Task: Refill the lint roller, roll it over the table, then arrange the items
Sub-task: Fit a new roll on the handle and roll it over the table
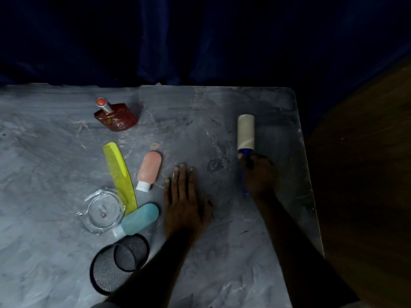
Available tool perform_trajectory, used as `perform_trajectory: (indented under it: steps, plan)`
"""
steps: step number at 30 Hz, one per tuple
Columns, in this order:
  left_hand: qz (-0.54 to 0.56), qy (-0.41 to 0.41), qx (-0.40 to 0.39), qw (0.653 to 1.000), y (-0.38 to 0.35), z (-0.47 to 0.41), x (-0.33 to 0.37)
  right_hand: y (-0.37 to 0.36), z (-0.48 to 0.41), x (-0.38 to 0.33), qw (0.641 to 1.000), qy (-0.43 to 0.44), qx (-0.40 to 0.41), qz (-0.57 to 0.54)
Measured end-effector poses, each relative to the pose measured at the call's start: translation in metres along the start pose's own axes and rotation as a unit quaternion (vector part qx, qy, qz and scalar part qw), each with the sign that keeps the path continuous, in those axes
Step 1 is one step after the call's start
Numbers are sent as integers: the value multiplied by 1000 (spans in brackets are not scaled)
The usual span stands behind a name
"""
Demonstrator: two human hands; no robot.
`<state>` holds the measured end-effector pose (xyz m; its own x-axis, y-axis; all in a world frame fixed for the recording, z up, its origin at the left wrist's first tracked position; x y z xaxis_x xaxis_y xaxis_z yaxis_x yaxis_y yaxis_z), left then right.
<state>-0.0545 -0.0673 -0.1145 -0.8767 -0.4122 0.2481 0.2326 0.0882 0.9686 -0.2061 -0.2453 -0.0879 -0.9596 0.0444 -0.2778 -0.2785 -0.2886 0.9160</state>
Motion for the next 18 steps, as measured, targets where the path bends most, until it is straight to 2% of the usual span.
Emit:
perform_trajectory:
  steps: [6,12,18]
  plan:
    - [1,-5,-16,1000,-6,-1,-2,-18,20,-56,994,103,-3,45]
    - [4,2,-21,1000,-8,-2,-4,-32,35,-86,984,152,-30,88]
    - [0,4,-22,1000,-5,-2,-2,-39,42,-96,983,163,-44,75]
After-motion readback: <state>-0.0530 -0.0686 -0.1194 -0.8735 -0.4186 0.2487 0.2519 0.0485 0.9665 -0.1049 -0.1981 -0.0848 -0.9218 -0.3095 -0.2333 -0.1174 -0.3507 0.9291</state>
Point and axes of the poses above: each hand's wrist, its own z-axis away from the middle knuckle, its own y-axis out of the back of the hand, x = y × z, the point moved 8 cm from there along -z, towards the middle knuckle, and after that the axes turned 2 degrees about -y, right-handed, at the moved point
